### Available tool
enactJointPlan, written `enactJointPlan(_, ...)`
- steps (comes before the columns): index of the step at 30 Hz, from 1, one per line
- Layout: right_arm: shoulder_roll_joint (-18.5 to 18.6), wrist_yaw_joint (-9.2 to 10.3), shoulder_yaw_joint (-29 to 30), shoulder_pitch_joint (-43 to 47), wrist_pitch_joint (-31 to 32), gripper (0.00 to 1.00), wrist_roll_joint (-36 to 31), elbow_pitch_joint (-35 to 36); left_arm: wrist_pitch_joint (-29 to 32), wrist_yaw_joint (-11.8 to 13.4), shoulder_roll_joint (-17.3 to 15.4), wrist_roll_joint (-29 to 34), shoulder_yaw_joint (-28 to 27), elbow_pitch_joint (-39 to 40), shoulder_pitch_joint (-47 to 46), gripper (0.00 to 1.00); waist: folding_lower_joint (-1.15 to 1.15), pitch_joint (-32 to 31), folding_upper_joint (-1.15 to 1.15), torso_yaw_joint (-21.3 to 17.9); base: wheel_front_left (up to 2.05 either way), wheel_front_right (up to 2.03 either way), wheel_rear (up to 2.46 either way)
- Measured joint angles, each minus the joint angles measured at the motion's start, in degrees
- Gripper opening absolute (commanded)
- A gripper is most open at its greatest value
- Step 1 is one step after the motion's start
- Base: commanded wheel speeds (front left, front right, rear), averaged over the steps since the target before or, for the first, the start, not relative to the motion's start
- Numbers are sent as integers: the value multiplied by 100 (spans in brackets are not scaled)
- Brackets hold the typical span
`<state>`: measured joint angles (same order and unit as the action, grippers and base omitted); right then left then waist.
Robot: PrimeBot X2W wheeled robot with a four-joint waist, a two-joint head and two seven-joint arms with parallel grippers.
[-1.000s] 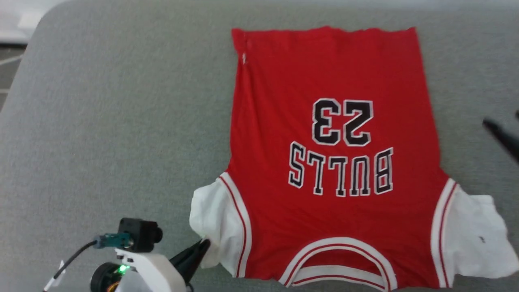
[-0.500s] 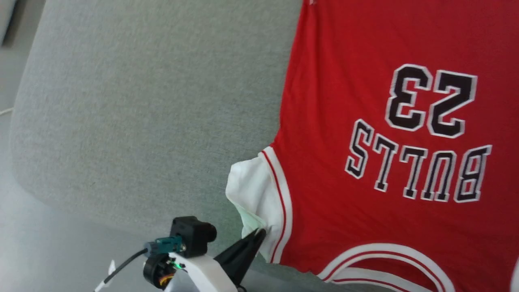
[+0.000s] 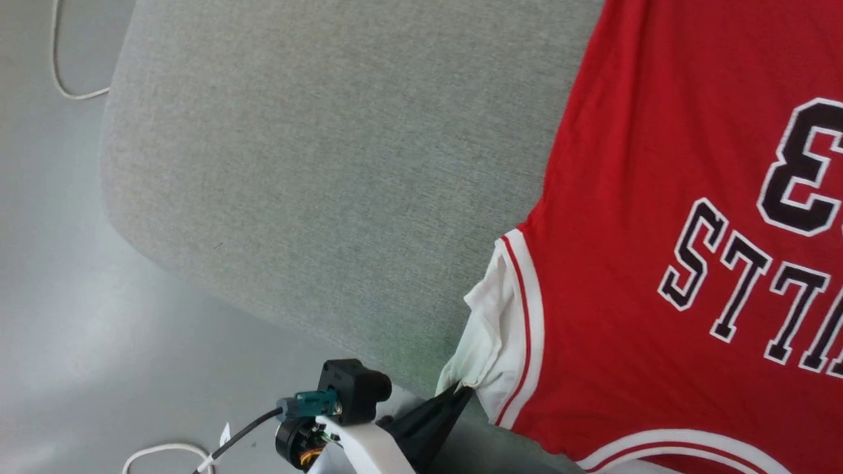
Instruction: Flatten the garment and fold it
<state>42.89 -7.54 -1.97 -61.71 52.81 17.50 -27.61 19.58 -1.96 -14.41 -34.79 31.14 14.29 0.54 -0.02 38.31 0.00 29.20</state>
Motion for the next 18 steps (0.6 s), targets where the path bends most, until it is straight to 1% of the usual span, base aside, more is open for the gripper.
enactJointPlan(1,45,0,-7,-11,33,100,20,13,-3,-1,7,0,4,-12,-5,0,0,25,0,34,0,0,0)
enactJointPlan(2,70,0,2,-18,80,26,54,21,-14,-2,18,0,7,-23,-8,0,0,45,0,61,0,0,0)
enactJointPlan(3,89,0,7,-18,109,0,88,32,-27,-3,23,0,9,-32,-16,0,0,53,0,76,0,0,0)
enactJointPlan(7,88,-2,-94,71,107,0,143,76,-47,-3,16,-1,-13,-81,-66,0,0,6,0,47,0,0,0)
enactJointPlan(11,19,-2,-26,296,-11,0,234,24,-56,-1,-2,-75,-80,-140,-66,0,2,-139,0,-50,0,0,0)
enactJointPlan(15,-99,-2,-13,673,-246,0,256,-51,-101,9,-9,-213,-226,-171,-63,0,2,-381,0,-210,0,0,0)
enactJointPlan(18,-226,0,-33,1044,-389,0,360,-80,-94,86,-63,-213,-321,-198,-54,0,2,-618,0,-379,0,0,0)
